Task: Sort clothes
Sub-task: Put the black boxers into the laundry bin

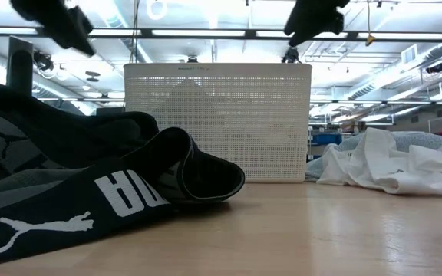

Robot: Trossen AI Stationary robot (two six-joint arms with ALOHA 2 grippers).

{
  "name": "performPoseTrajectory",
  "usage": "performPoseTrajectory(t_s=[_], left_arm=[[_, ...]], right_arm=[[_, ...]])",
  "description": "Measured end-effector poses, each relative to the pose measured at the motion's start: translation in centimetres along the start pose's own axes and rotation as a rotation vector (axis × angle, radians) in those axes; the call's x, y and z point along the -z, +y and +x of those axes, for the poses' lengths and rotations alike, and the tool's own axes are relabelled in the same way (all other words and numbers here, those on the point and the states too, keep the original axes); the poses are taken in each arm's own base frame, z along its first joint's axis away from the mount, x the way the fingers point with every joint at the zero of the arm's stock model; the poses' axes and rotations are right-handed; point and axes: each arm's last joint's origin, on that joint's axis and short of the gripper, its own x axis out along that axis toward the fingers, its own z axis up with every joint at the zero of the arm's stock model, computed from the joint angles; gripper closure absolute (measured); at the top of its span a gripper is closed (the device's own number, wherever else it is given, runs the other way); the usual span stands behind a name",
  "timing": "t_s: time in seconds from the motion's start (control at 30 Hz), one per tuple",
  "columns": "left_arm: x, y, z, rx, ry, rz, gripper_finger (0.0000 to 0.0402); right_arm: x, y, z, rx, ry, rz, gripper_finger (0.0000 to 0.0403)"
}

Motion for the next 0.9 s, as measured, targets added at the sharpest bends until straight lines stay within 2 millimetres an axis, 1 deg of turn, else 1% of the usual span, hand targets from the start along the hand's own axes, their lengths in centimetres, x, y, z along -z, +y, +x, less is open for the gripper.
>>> performPoseTrajectory(t_s=[0.07,0.13,0.23,0.37,0.43,0.53,0.77,0.9], left_arm=[[0.4,0.2,0.0,-0.009,0.065,-0.012,0.0282],[0.6,0.2,-0.1,-0.005,0.092,-0.031,0.0282],[0.6,0.2,-0.1,-0.003,0.095,-0.057,0.0282],[0.5,0.2,-0.1,-0.001,0.088,-0.049,0.0282],[0.5,0.2,-0.1,-0.008,0.075,-0.024,0.0282],[0.1,0.1,-0.1,0.001,0.043,-0.033,0.0282],[-0.5,-0.3,-0.1,0.032,-0.018,-0.057,0.0282],[-0.6,-0.3,-0.1,0.038,-0.029,-0.065,0.0282]], right_arm=[[0.5,0.7,-0.3,-0.003,0.007,0.0,0.0227],[0.9,1.4,-0.6,-0.015,0.004,0.003,0.0227],[1.8,2.3,-0.8,-0.018,0.001,-0.003,0.0227],[3.0,3.1,-0.8,-0.003,-0.002,-0.019,0.0229],[3.6,3.4,-0.7,0.008,0.001,-0.01,0.0229],[4.6,3.6,-0.3,0.022,0.013,0.004,0.0229],[7.2,3.5,0.9,0.058,0.07,0.05,0.023],[8.2,3.4,1.4,0.073,0.091,0.072,0.0231]])
